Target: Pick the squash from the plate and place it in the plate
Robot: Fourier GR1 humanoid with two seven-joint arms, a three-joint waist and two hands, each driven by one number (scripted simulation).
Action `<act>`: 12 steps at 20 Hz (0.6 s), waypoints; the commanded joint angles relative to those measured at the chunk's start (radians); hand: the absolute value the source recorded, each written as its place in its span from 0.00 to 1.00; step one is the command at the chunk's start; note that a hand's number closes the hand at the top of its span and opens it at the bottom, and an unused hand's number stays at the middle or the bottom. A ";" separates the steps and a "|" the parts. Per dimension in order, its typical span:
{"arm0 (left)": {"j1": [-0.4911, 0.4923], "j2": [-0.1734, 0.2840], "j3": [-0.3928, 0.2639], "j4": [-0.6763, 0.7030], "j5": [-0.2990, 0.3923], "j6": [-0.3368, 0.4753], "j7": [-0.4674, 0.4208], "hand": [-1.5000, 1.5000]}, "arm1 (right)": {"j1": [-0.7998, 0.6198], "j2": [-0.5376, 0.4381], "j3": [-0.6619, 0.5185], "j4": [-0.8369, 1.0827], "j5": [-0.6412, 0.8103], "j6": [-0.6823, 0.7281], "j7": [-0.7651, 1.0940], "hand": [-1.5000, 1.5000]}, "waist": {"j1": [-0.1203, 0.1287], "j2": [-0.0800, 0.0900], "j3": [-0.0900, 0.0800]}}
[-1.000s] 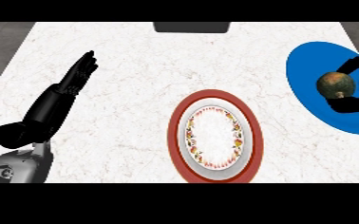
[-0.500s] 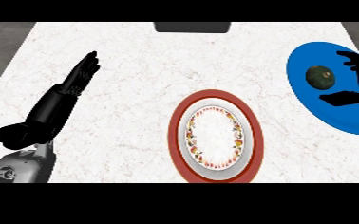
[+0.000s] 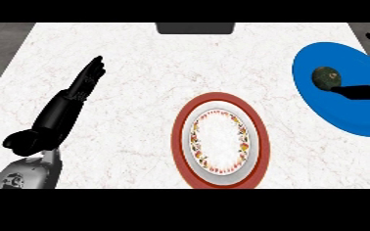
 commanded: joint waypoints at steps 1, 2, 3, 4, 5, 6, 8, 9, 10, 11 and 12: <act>0.012 -0.018 -0.002 0.005 -0.012 0.014 -0.003 0.50 | 0.020 0.034 -0.070 -0.067 -0.149 0.131 -0.072 0.00 | -0.019 -0.007 -0.001; 0.019 0.015 0.026 0.038 0.004 -0.020 -0.047 0.50 | 0.002 0.030 -0.101 -0.055 -0.196 0.185 -0.056 0.00 | -0.019 -0.005 -0.001; -0.010 0.030 0.051 0.020 0.033 -0.030 -0.011 0.50 | 0.026 0.012 -0.139 -0.034 -0.251 0.250 -0.094 0.00 | -0.022 -0.005 0.000; -0.001 0.013 0.027 0.000 0.002 -0.005 0.006 0.50 | 0.038 0.016 -0.149 -0.048 -0.278 0.289 -0.087 0.00 | -0.022 -0.007 0.000; -0.023 0.012 0.028 0.057 -0.009 -0.010 -0.023 0.50 | -0.006 0.046 -0.156 -0.036 -0.296 0.289 -0.035 0.00 | -0.018 -0.003 -0.001; 0.022 0.013 0.028 0.001 -0.007 -0.006 -0.036 0.50 | 0.041 0.000 -0.206 -0.032 -0.354 0.362 -0.059 0.00 | -0.021 -0.007 -0.001; -0.060 0.018 0.040 0.023 0.012 -0.013 0.049 0.50 | 0.027 -0.027 -0.245 -0.013 -0.414 0.448 -0.058 0.00 | -0.025 -0.004 0.000; 0.002 -0.013 0.000 0.009 -0.012 -0.004 0.012 0.50 | 0.056 -0.035 -0.269 -0.011 -0.443 0.471 -0.065 0.00 | -0.021 -0.005 -0.001; -0.001 -0.013 -0.002 -0.020 -0.014 -0.001 0.032 0.50 | 0.051 -0.072 -0.288 -0.002 -0.471 0.529 -0.044 0.00 | -0.017 -0.005 0.000; -0.047 0.002 0.023 -0.011 -0.001 -0.008 0.068 0.50 | 0.064 -0.089 -0.292 -0.043 -0.490 0.561 -0.015 0.00 | -0.021 -0.006 -0.001; -0.002 -0.004 0.026 0.021 -0.003 -0.018 -0.019 0.50 | 0.118 -0.130 -0.320 -0.011 -0.508 0.605 -0.079 0.00 | -0.019 -0.003 -0.001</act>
